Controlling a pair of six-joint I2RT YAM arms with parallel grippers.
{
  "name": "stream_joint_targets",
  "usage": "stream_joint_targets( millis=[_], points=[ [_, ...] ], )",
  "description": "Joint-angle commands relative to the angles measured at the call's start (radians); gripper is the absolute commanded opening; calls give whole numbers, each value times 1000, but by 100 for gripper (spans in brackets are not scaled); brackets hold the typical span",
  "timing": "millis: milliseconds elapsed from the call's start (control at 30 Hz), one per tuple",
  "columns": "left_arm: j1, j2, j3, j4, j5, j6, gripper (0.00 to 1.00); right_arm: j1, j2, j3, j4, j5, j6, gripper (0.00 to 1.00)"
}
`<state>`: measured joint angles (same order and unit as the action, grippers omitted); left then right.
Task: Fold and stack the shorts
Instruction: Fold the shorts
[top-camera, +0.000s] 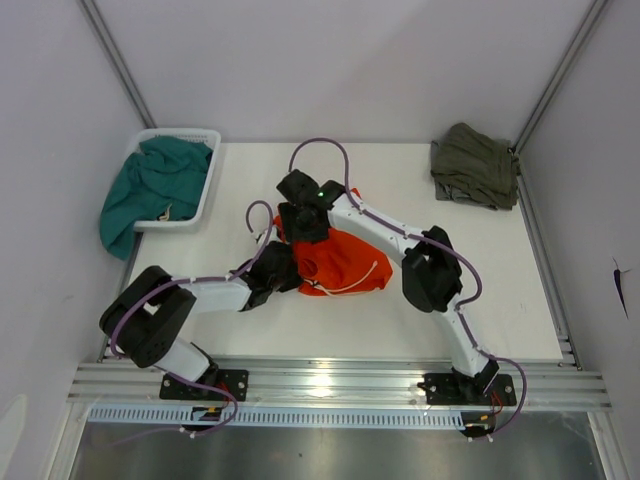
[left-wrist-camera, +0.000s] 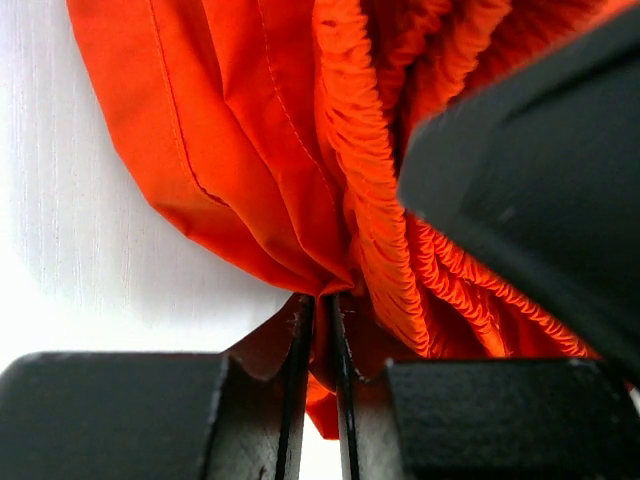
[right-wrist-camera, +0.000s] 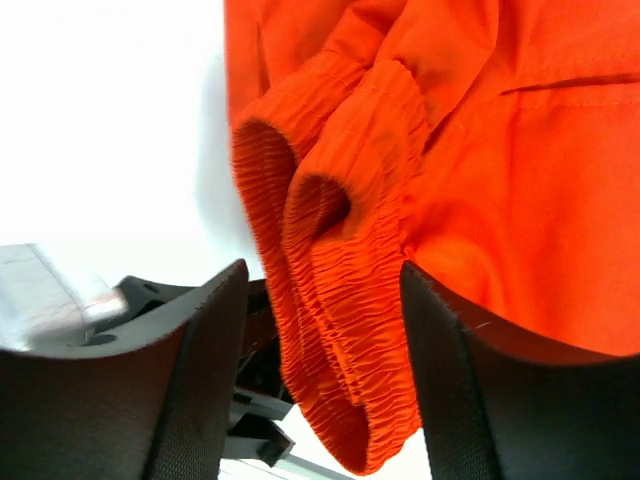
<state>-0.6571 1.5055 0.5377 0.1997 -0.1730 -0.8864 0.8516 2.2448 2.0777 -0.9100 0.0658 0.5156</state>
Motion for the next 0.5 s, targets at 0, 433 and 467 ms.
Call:
stream_joint_targets(
  millis=[0,433,467],
  points=[
    [-16,24,-47,-120,10,-8,17,-6,-100,-16,143,-24,56,65],
    [-13,-201,-81,-287,-20,-9,67,-135,-353,-315,373,-81,95,63],
    [-13,-221,-71,-310,-34,-6,73,-141,-355,-323,366,-83,84,62]
  ],
)
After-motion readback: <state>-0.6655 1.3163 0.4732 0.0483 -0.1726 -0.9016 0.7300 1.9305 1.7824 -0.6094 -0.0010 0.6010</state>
